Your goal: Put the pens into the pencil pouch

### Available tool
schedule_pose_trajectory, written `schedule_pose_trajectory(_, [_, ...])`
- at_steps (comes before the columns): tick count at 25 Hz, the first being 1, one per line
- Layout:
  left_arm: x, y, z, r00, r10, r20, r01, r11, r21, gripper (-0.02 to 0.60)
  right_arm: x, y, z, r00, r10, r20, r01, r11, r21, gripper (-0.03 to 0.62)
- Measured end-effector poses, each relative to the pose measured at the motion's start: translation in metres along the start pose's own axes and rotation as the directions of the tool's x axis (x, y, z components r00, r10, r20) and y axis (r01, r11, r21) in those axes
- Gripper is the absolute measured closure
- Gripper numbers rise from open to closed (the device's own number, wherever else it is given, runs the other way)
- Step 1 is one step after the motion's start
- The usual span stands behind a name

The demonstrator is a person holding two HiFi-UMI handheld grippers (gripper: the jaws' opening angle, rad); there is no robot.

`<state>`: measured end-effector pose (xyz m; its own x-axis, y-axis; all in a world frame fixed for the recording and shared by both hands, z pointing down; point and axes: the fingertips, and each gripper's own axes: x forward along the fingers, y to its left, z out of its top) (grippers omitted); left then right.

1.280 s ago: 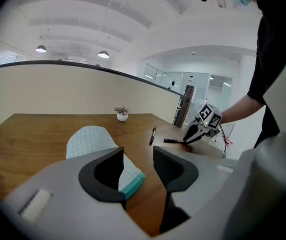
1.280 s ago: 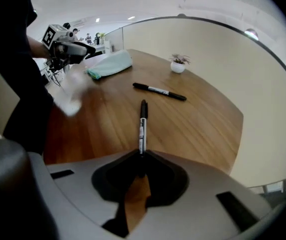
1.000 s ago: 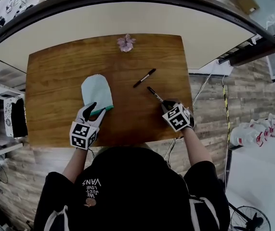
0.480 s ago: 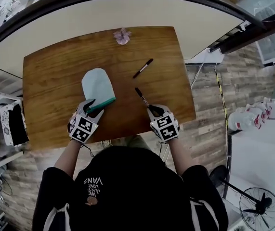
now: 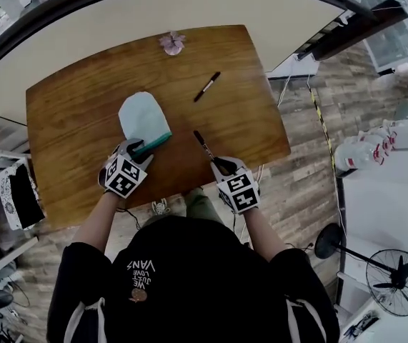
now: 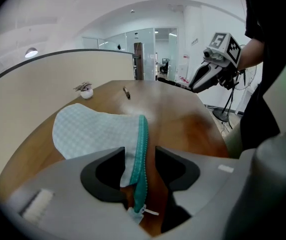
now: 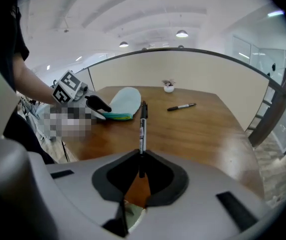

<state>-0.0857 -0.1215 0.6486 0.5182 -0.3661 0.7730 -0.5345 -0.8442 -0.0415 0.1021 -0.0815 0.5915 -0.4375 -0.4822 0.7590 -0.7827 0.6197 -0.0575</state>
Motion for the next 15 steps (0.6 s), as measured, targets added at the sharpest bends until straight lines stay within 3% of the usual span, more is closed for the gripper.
schedule_pose_trajectory(6, [0.003, 0.002, 0.002, 1.0, -0.01, 0.021, 0.011, 1.0, -0.012, 0.506, -0.007, 0.021, -0.013, 1.0, -0.015, 0.004, 0.015, 0.999, 0.038, 0.548])
schedule_pose_trajectory(15, [-0.015, 0.006, 0.034, 0.988, 0.009, 0.155, 0.006, 0.995, -0.095, 0.528, -0.008, 0.056, -0.015, 0.999, 0.014, 0.042, -0.019, 0.991, 0.129, 0.548])
